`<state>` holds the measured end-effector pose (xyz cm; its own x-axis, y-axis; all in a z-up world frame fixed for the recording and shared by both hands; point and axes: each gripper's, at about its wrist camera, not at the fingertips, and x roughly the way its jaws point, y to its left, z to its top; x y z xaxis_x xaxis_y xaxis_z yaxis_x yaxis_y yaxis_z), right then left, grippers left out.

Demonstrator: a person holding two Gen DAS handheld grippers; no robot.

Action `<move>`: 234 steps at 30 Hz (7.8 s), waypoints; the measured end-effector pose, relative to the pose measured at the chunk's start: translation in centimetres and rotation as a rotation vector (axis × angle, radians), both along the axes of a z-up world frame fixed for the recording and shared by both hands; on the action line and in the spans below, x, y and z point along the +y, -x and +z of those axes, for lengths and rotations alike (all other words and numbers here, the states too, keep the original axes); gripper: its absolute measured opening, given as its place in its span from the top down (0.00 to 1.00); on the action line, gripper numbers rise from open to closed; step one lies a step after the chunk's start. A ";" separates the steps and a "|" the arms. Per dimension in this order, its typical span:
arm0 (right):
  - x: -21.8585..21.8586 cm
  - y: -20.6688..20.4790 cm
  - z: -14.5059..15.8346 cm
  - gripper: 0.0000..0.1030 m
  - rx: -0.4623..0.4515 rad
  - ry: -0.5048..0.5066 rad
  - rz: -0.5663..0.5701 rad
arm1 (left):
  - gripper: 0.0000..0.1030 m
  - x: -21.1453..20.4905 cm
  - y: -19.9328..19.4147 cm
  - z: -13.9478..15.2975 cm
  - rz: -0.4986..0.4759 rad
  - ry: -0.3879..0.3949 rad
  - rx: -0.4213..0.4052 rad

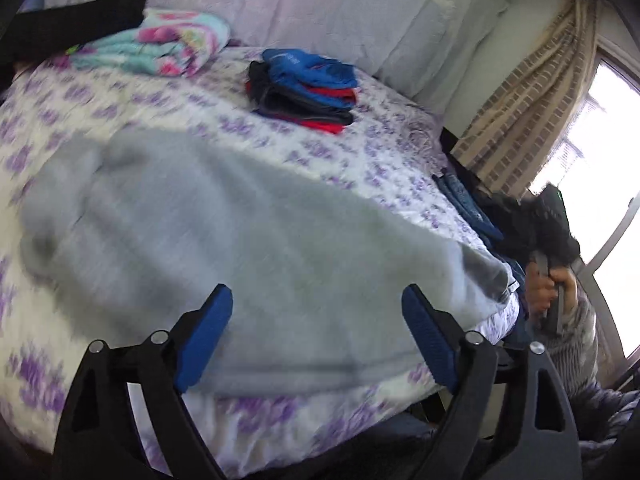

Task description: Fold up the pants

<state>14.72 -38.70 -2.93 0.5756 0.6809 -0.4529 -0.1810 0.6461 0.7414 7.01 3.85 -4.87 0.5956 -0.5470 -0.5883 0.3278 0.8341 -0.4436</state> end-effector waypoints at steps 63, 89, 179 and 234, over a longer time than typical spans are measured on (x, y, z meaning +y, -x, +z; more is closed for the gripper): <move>16.7 -17.9 -7.0 0.03 0.287 -0.299 0.476 | 0.05 -7.6 -0.6 -5.2 -0.205 -0.091 0.072; 20.5 -11.3 -3.6 0.41 0.080 0.052 0.358 | 0.31 2.4 -0.8 -0.9 0.116 0.058 0.073; 14.9 -5.1 -7.8 0.39 0.187 0.011 0.266 | 0.22 5.5 -3.0 -2.0 0.281 -0.240 0.064; -14.0 15.8 -11.7 0.05 -0.039 -0.251 -0.638 | 0.08 6.2 -0.4 -0.3 0.429 -0.208 -0.070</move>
